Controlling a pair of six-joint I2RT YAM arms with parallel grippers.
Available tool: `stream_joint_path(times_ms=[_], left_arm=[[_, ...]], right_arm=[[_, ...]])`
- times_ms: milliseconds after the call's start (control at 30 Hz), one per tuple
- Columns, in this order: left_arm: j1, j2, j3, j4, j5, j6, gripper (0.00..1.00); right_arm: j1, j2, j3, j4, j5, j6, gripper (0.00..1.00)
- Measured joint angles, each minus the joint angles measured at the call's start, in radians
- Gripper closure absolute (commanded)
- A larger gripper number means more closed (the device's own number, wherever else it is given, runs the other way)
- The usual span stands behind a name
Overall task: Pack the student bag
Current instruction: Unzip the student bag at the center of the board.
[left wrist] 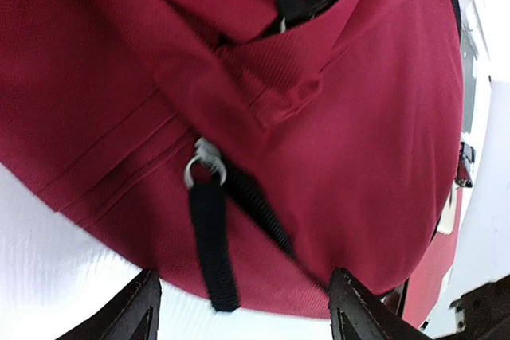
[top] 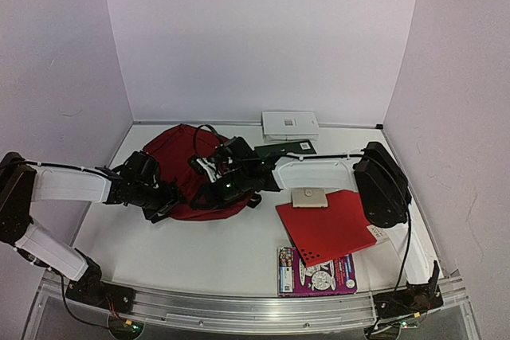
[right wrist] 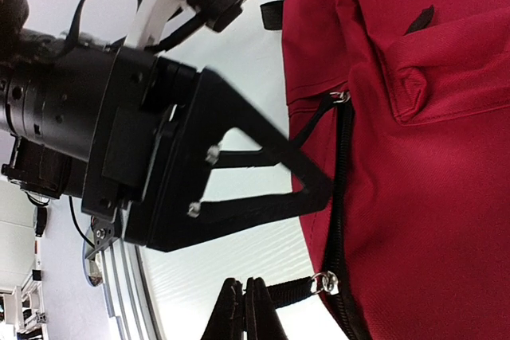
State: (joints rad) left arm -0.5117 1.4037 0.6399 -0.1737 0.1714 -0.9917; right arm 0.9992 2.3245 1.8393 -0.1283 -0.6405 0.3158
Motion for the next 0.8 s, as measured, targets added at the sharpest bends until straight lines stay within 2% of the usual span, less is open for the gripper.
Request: stream_joint_path(times_ms=[133,400,567,800], left_arm=[[0.0,0.056,0.0,0.039,-0.009,-0.027,0.5],[0.001,0.092,0.0,0.041,-0.022,-0.056,0.99],[0.033,0.039,-0.005,-0.014,-0.035,-0.064,1.0],[0.17,-0.081,-0.03,-0.085,-0.024,-0.044,1.0]], right_arm=[[0.007,0.0,0.0,0.0,-0.001,0.001,1.0],[-0.007,0.0,-0.046,0.014,0.003,-0.013,1.0],[-0.06,-0.019,-0.141,0.022,0.003,-0.032,1.0],[-0.222,-0.11,-0.29,0.028,0.006,-0.087,1.0]])
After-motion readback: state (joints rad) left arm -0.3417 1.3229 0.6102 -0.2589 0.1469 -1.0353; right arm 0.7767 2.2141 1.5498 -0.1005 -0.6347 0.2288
